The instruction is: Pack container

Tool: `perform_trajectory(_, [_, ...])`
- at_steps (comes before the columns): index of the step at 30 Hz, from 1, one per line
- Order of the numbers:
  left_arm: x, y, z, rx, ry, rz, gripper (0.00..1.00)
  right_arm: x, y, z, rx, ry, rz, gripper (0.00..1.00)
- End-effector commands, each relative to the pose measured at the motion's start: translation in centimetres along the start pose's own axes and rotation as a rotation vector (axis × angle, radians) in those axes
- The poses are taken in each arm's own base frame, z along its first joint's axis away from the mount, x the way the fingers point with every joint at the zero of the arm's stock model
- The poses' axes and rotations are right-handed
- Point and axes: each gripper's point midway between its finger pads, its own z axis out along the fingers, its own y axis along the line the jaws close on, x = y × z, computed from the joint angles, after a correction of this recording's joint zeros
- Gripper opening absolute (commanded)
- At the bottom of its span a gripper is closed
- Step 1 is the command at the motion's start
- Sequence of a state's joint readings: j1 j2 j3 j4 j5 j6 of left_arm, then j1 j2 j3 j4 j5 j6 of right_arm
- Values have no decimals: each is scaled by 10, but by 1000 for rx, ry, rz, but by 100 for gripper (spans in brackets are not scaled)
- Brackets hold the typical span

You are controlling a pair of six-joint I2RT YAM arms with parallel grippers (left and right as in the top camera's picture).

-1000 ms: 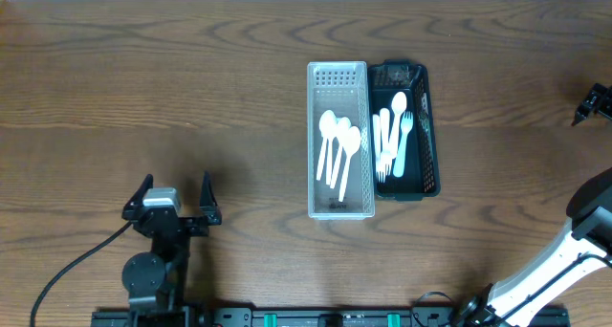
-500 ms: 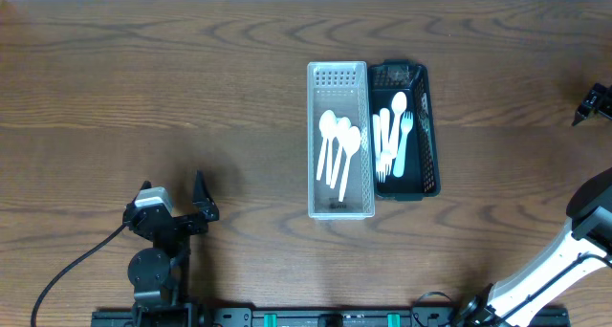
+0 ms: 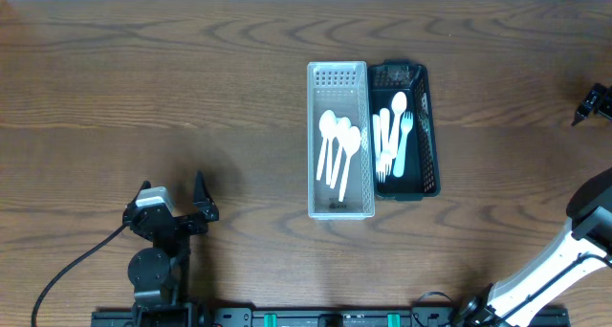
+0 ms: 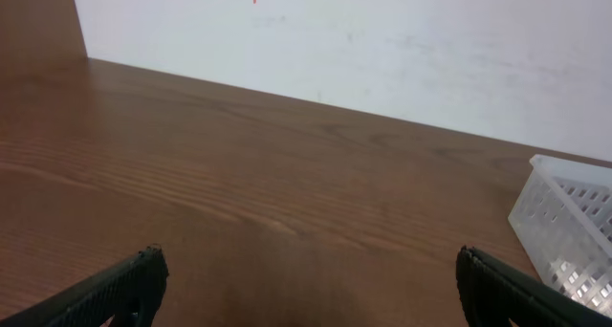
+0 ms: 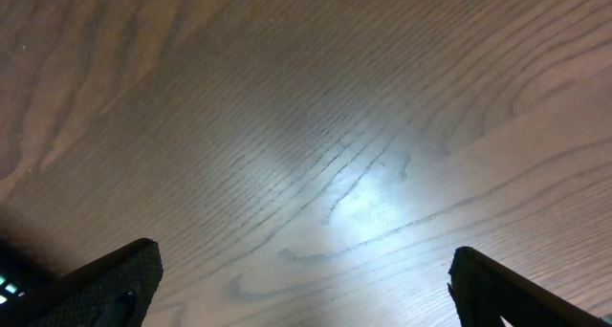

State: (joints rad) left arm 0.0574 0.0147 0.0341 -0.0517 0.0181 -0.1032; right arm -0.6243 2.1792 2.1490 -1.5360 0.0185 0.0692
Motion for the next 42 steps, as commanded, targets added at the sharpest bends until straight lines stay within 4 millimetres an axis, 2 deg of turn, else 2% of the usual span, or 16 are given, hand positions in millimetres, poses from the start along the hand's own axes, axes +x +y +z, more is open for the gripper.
perform_trajectory(1, [20,10,3,-43,51,19,98,0,-2,1,1,2,16,99])
perform_trajectory(19, [20,10,3,-44,53,19,98,0,-2,1,0,2,16,99])
perform_trajectory(24, [20,10,3,-44,53,19,98,1,-1,-12,-2,-30,15,99])
perform_trajectory(28, [20,10,3,-44,53,19,98,5,9,-37,-8,-93,-10,99])
perform_trajectory(33, [20,10,3,-44,52,19,98,14,23,-79,-8,-203,-61,99])
perform_trajectory(37, [20,10,3,-44,53,19,98,8,12,-124,62,-383,-75,99])
perform_trajectory(39, [20,10,3,-44,53,19,98,3,13,-147,41,-501,-61,99])
perform_trajectory(42, [20,10,3,-44,53,19,98,-7,27,-177,-26,-707,-71,99])
